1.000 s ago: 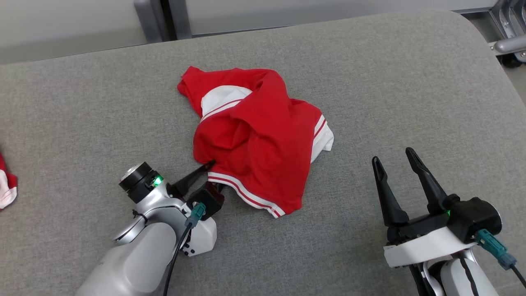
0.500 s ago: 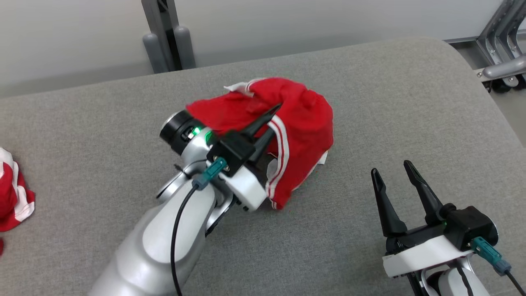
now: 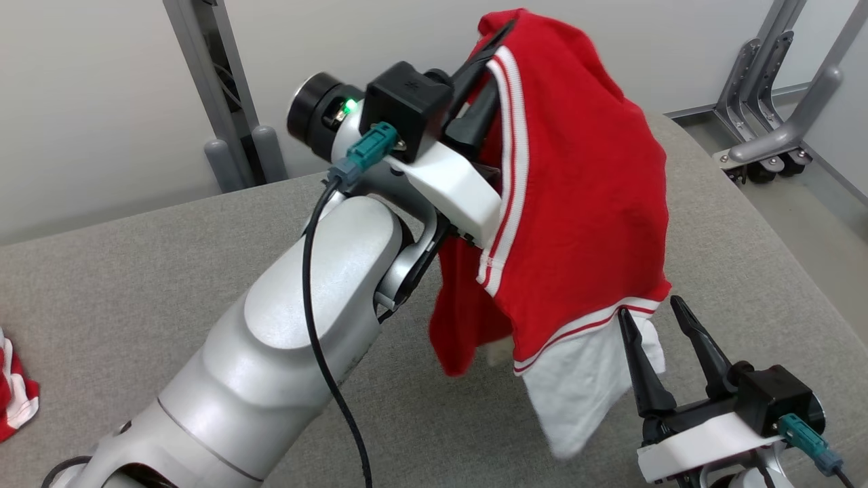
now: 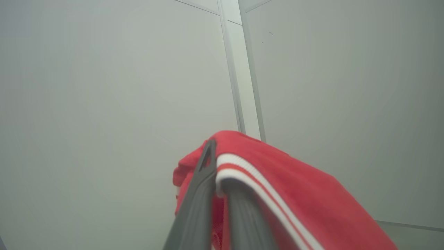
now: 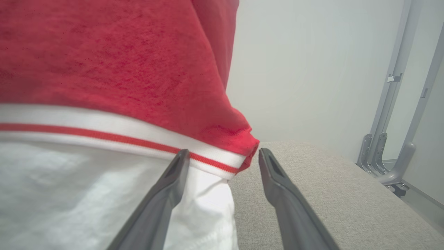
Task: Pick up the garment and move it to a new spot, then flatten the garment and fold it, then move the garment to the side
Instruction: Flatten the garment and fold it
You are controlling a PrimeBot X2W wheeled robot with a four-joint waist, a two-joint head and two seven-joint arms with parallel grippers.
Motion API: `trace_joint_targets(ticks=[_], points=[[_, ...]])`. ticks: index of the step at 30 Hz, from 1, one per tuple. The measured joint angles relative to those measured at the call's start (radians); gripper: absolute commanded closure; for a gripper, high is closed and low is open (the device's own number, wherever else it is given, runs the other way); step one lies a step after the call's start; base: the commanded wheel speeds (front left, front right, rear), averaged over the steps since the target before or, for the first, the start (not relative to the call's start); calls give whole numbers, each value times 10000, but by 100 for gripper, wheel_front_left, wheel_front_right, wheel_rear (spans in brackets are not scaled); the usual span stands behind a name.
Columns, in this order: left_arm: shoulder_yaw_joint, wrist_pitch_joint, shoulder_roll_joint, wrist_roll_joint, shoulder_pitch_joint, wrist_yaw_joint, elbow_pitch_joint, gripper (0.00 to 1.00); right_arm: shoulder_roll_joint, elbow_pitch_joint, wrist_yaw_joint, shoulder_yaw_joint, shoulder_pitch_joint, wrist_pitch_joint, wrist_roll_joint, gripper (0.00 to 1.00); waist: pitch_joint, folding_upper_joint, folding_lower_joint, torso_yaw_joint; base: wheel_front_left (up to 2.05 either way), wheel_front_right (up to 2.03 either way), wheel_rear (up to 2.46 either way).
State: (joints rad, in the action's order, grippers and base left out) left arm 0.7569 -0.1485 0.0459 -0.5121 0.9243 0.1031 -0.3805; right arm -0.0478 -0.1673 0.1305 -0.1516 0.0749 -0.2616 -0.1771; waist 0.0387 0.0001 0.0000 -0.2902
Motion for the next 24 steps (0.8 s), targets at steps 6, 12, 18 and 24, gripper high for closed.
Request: trace_joint_targets(ticks=[6, 12, 18, 24], points=[[-301, -301, 40, -989, -979, 754, -1866, 100, 2, 136, 0, 127, 0, 0, -17, 0, 237, 0, 0, 113, 0, 0, 0], [-1425, -882, 727, -2132, -3057, 748, -3486, 100, 0, 226, 0, 268, 31, 0, -42, 0, 663, 0, 0, 637, 0, 0, 0], [-2493, -1093, 1358, -2633, -4031, 725, -3990, 100, 0, 244, 0, 228, 180, 0, -46, 0, 902, -1, 0, 989, 0, 0, 0], [-4307, -1133, 1948, -1898, -4873, 936, -2932, 41, 2, 290, 0, 196, 288, 0, -46, 0, 1159, -1, 0, 1266, 0, 0, 0]])
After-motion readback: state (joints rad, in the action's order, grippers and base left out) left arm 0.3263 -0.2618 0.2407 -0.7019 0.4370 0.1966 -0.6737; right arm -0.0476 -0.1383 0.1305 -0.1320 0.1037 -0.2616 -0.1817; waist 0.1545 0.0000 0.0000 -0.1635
